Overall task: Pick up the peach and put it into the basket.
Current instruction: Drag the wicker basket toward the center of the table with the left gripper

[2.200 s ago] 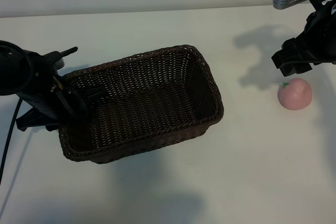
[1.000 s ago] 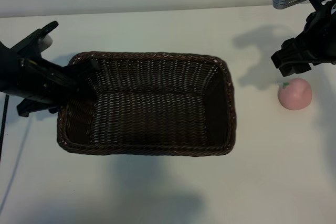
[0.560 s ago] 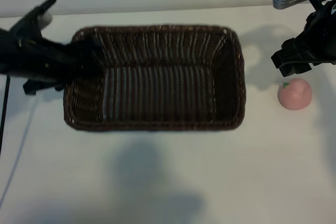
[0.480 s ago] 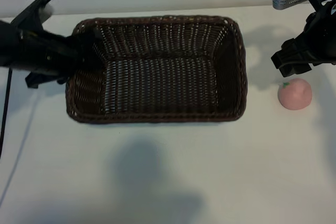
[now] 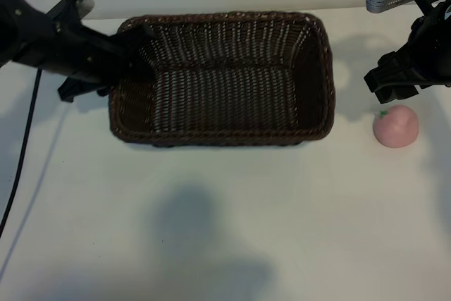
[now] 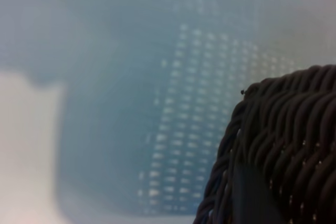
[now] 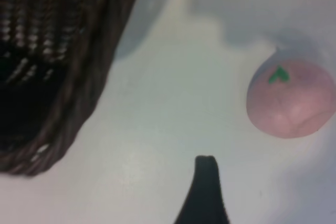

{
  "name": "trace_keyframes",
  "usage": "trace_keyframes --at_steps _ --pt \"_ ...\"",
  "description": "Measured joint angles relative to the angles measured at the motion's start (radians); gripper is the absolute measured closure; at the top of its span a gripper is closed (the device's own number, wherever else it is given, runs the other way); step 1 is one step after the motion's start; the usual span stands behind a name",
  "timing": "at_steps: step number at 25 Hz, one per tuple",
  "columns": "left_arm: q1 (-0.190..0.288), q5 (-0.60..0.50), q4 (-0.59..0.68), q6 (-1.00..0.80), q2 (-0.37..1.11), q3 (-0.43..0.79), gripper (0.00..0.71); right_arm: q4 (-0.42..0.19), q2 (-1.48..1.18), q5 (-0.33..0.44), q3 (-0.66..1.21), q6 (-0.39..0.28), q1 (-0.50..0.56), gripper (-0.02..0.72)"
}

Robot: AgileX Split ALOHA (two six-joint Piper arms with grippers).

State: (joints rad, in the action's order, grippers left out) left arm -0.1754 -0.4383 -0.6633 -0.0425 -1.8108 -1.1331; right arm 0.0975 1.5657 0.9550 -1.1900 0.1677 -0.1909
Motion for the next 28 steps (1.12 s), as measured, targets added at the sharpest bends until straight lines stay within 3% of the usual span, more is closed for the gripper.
trace_keyframes --at_steps 8,17,28 --pt "-0.067 0.005 -0.013 -0.030 -0.122 -0.108 0.374 0.000 0.000 0.000 0.000 0.000 0.000 0.114" --pt "-0.075 0.013 -0.048 -0.027 -0.190 -0.113 0.377 0.000 0.000 0.000 0.000 0.000 0.000 0.114" --pt "-0.076 0.007 -0.056 -0.019 -0.202 -0.115 0.437 0.000 0.000 0.000 0.000 0.000 0.000 0.114"
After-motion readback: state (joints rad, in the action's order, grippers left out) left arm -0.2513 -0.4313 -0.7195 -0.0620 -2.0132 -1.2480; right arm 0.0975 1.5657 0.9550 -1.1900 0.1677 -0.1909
